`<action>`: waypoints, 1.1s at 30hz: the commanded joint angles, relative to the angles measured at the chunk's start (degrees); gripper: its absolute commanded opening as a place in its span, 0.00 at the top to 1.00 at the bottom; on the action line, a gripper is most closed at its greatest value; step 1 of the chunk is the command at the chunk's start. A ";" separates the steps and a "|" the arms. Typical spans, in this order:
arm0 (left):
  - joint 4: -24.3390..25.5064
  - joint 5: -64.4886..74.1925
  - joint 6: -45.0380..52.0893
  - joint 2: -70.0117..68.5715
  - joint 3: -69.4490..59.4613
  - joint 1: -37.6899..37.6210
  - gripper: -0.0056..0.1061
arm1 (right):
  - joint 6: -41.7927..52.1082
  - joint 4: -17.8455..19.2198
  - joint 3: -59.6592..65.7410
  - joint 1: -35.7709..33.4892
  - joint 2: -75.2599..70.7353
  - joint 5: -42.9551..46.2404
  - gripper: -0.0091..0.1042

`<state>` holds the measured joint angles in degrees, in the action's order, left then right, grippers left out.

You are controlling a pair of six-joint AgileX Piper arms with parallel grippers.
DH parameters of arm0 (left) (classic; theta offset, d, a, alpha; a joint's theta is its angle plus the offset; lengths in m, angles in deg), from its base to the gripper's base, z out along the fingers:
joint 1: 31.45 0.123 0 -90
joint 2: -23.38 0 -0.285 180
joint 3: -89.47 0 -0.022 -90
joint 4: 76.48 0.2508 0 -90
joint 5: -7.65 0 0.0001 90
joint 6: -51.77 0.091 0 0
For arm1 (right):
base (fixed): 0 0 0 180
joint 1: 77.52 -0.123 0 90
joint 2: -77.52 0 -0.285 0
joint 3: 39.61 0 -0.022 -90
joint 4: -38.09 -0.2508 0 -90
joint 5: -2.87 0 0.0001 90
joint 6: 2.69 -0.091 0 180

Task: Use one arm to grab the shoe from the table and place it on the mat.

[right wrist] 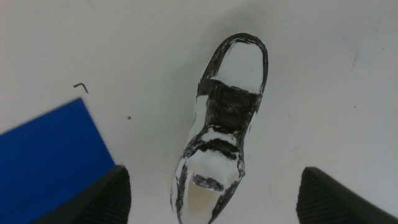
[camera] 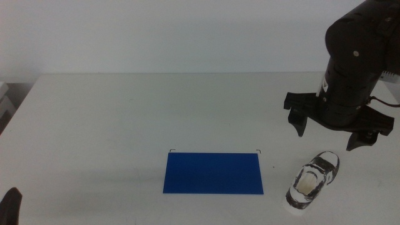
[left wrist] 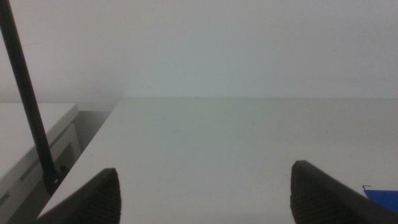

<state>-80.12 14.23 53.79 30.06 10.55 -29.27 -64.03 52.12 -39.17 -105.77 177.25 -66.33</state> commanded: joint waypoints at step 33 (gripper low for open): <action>-0.74 -4.63 -0.70 -0.40 -0.29 -0.29 0.11 | -12.94 1.22 5.58 2.92 5.43 10.10 0.15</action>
<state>-80.12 14.23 53.79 30.06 10.55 -29.27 -76.86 51.08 -32.45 -103.47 184.70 -56.53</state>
